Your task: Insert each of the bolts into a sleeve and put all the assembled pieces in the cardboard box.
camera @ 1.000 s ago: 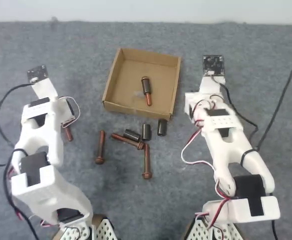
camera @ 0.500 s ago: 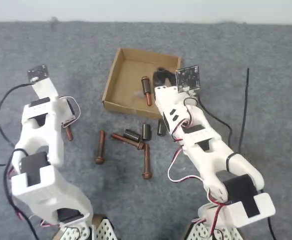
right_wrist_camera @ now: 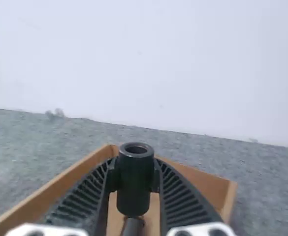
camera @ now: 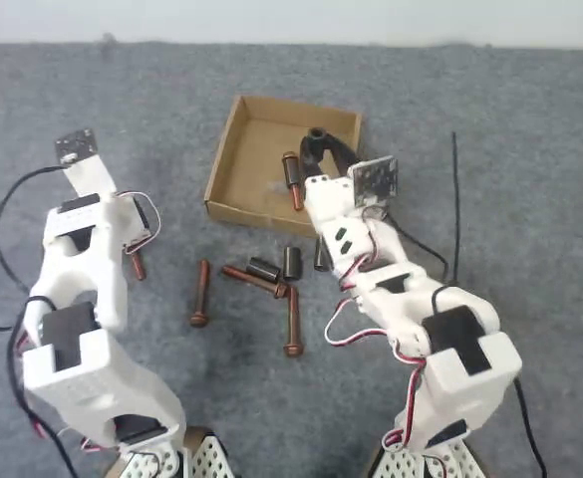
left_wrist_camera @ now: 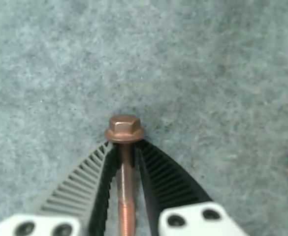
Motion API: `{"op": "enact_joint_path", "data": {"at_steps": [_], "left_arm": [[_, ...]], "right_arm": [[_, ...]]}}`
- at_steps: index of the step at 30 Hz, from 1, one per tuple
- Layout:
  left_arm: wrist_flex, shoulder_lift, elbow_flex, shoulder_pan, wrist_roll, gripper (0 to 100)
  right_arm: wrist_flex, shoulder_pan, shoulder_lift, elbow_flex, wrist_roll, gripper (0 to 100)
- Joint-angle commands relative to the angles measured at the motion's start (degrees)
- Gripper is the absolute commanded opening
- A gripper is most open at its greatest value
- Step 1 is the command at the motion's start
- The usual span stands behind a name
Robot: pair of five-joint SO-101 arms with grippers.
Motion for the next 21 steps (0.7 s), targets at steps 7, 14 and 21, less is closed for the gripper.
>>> {"op": "enact_joint_path", "data": {"at_steps": [7,14,21], "left_arm": [[-1.23,-4.48,-0.31,0.53,-0.26,1],[-1.23,-4.48,-0.13,0.53,-0.26,1],[-1.23,-4.48,-0.04,0.53,-0.26,1]], "right_arm": [[-15.60,-5.41,1.10,11.25,1.93,0.6],[-23.78,-6.11,-0.75,22.07,1.93,0.6],[-34.15,-6.29,-3.65,35.16,1.93,0.6]]}}
